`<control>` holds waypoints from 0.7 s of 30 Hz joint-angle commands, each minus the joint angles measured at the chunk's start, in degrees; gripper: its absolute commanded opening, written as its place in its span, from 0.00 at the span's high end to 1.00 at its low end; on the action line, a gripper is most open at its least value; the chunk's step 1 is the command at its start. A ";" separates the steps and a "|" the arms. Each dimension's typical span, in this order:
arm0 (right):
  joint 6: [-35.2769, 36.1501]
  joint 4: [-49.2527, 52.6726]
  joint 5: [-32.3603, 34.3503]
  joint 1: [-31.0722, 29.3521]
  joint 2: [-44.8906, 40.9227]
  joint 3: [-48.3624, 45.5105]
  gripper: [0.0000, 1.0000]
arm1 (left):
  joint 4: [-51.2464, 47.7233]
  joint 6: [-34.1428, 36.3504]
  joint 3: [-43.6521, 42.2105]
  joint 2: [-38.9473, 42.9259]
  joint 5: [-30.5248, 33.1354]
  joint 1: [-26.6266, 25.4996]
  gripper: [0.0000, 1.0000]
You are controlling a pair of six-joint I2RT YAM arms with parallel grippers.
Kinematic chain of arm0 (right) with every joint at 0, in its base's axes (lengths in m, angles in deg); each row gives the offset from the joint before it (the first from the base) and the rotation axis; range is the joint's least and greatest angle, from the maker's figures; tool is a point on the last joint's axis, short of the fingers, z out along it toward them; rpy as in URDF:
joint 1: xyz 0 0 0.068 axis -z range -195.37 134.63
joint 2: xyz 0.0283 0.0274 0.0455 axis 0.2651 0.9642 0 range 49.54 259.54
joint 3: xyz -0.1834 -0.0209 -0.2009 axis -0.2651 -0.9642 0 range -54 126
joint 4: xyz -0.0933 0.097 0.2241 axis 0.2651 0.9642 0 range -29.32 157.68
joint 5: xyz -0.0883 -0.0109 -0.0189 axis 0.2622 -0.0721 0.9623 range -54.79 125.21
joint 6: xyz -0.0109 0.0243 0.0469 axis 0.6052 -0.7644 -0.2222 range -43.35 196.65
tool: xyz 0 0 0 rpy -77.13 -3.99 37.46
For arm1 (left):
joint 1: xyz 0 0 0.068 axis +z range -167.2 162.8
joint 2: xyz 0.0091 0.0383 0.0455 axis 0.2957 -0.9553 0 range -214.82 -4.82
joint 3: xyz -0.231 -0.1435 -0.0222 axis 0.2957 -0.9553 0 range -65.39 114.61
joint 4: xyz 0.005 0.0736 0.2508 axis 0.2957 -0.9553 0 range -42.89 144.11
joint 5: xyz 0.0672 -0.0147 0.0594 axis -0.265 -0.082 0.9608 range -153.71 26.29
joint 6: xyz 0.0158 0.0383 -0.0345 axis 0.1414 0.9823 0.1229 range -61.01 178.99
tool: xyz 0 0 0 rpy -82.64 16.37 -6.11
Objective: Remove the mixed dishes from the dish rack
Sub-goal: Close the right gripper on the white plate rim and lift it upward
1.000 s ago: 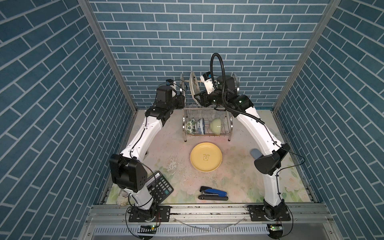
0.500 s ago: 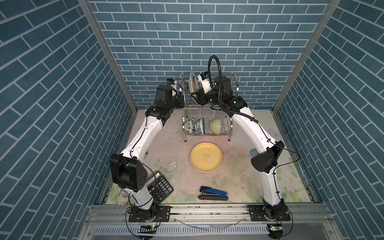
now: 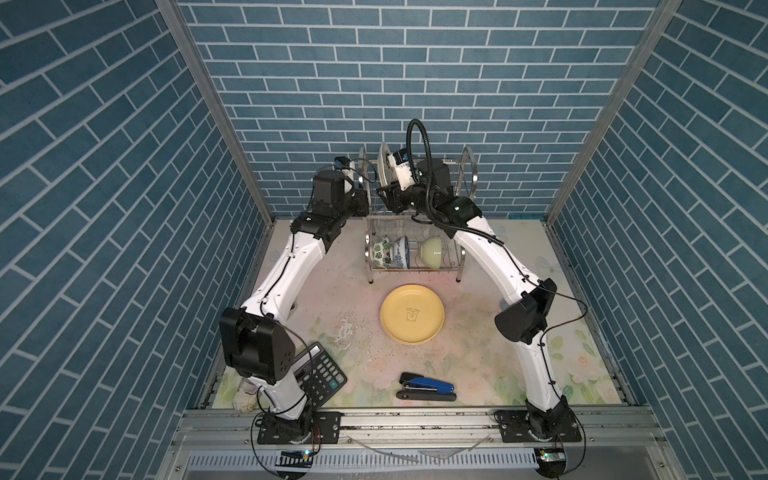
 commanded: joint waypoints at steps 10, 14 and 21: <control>5.42 -2.75 6.77 -1.39 1.89 2.24 0.70 | 2.09 -3.04 0.67 -1.11 -0.95 0.39 0.79; 5.68 -2.92 7.02 -1.36 1.81 1.74 0.76 | 2.08 -3.03 0.55 -1.14 -0.86 0.39 0.79; 5.95 -3.62 7.76 -1.37 0.76 -0.15 0.91 | 2.17 -3.19 0.64 -1.58 -0.80 0.39 0.79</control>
